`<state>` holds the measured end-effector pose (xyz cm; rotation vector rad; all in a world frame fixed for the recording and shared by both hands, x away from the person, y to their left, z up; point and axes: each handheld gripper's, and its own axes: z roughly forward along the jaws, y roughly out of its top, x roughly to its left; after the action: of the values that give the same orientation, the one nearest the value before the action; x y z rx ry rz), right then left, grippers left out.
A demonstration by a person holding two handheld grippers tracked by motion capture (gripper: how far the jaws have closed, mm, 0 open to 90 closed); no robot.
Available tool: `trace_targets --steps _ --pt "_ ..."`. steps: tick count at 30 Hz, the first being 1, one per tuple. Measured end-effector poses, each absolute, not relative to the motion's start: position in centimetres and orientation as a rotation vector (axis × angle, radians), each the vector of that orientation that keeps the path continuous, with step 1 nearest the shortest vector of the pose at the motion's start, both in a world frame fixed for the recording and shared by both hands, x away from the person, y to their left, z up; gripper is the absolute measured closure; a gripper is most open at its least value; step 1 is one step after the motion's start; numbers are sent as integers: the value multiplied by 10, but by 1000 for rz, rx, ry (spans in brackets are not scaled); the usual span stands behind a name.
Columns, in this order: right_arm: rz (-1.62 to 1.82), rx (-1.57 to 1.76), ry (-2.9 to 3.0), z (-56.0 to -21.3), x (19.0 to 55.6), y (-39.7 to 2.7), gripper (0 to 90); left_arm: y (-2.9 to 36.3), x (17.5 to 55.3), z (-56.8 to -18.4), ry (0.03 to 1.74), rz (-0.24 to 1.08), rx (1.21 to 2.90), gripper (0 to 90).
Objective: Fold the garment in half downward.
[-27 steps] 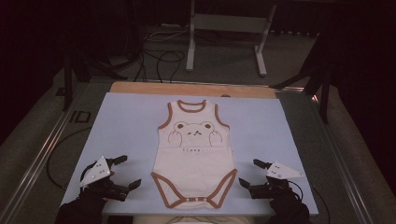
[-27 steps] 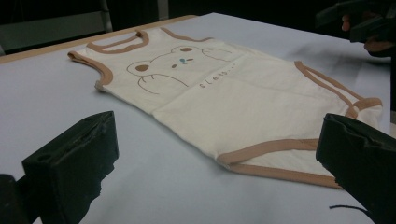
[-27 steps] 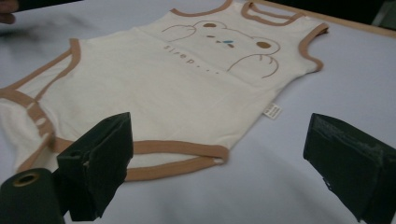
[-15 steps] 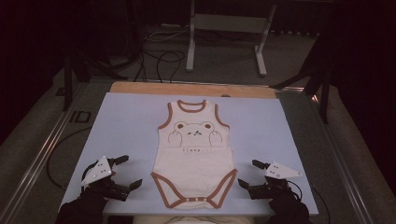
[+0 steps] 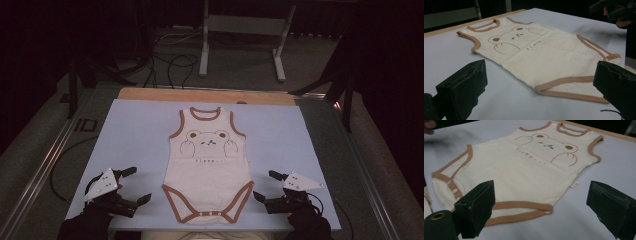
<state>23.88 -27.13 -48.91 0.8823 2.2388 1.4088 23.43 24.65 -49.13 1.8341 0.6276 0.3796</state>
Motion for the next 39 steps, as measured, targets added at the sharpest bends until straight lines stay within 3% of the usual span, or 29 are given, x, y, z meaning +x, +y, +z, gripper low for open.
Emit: trace_targets --steps 21,39 --pt "1485 800 2140 -409 265 -268 83 241 257 -437 562 369 1830 1" --pt "1458 794 2182 -410 299 -247 83 221 285 -416 533 373 1900 1"
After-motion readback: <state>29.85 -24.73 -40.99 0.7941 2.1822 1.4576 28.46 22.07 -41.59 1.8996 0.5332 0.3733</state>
